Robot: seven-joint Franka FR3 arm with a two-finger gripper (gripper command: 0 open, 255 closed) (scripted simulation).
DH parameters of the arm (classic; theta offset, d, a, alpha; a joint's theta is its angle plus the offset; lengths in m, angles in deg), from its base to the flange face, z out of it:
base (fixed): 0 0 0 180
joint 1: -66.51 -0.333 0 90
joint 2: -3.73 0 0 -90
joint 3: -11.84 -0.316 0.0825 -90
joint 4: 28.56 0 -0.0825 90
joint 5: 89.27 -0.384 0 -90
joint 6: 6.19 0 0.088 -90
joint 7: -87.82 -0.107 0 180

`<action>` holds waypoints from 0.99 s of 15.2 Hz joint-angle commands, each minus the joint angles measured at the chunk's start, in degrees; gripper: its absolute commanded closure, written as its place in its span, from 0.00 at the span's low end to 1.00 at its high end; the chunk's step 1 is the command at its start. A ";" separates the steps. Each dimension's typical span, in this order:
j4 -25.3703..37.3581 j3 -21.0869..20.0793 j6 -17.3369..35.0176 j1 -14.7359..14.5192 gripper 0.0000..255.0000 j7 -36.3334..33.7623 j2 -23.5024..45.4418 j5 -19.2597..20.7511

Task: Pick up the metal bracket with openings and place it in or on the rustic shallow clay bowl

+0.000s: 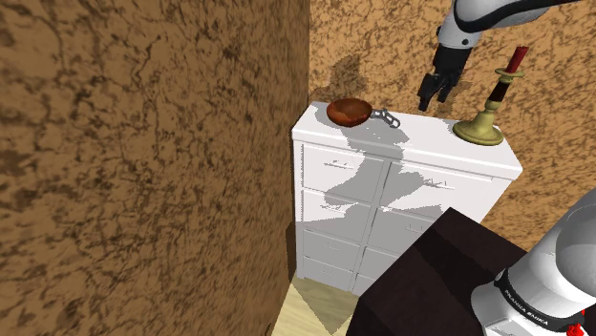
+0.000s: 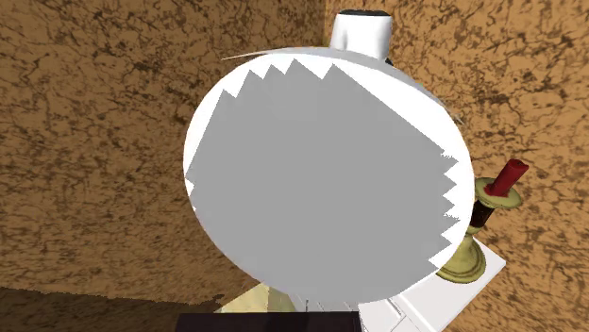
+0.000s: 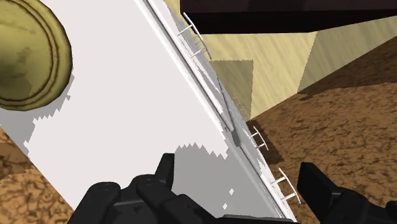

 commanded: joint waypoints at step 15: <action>8.71 9.84 15.88 -0.57 0.00 16.92 20.90 -12.35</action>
